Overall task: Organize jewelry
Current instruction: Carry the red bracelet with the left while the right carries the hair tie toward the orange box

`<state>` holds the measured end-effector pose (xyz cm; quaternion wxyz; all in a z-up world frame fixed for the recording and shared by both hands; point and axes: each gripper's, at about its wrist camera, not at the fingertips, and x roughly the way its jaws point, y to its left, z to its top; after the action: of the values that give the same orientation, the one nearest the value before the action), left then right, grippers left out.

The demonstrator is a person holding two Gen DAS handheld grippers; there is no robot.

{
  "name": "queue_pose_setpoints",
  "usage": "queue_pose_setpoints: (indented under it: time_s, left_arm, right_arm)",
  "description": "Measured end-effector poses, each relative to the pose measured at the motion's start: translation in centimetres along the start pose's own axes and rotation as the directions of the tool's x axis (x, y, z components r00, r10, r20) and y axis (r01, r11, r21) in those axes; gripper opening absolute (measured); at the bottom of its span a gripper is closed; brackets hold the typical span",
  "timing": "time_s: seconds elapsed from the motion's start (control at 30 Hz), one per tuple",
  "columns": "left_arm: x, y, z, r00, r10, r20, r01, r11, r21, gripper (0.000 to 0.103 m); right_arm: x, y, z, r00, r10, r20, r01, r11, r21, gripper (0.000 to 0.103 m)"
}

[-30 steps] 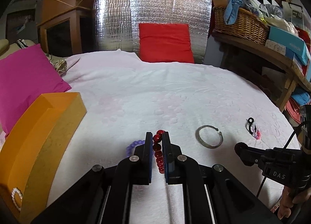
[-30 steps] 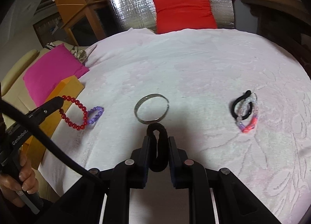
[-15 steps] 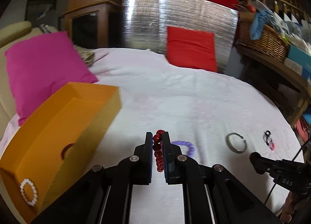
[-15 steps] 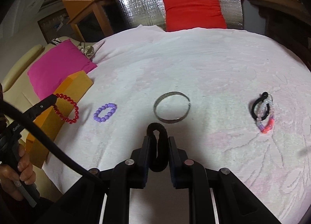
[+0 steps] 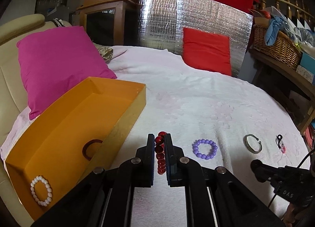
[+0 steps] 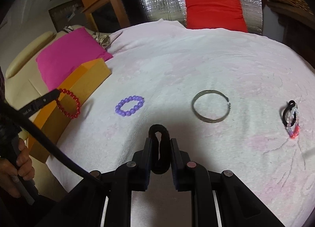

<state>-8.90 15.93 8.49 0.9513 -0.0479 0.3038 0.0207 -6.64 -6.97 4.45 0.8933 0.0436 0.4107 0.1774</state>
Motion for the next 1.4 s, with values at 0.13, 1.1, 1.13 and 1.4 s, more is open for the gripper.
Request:
queue_pose_setpoints:
  time_s: [0.13, 1.1, 1.13, 1.4]
  left_arm:
    - [0.4, -0.7, 0.0, 1.000, -0.004, -0.013, 0.004, 1.000, 0.019, 0.010]
    - [1.8, -11.2, -0.7, 0.997, -0.066, -0.034, 0.071, 0.982, 0.176, 0.010]
    - [1.6, -11.0, -0.6, 0.997, -0.070, -0.030, 0.074, 0.983, 0.170, 0.010]
    - [-0.3, -5.5, 0.3, 1.000, -0.021, 0.023, 0.020, 0.999, 0.049, 0.010]
  right_arm:
    - [0.1, 0.7, -0.1, 1.000, -0.018, 0.008, 0.018, 1.000, -0.024, 0.019]
    - [-6.5, -5.8, 0.7, 0.992, -0.083, 0.098, 0.071, 0.990, 0.119, 0.019]
    - [-6.5, -5.7, 0.7, 0.992, -0.081, 0.099, 0.069, 0.990, 0.122, 0.019]
    - [-5.2, -3.7, 2.7, 0.996, -0.025, 0.083, 0.017, 0.996, 0.093, 0.019]
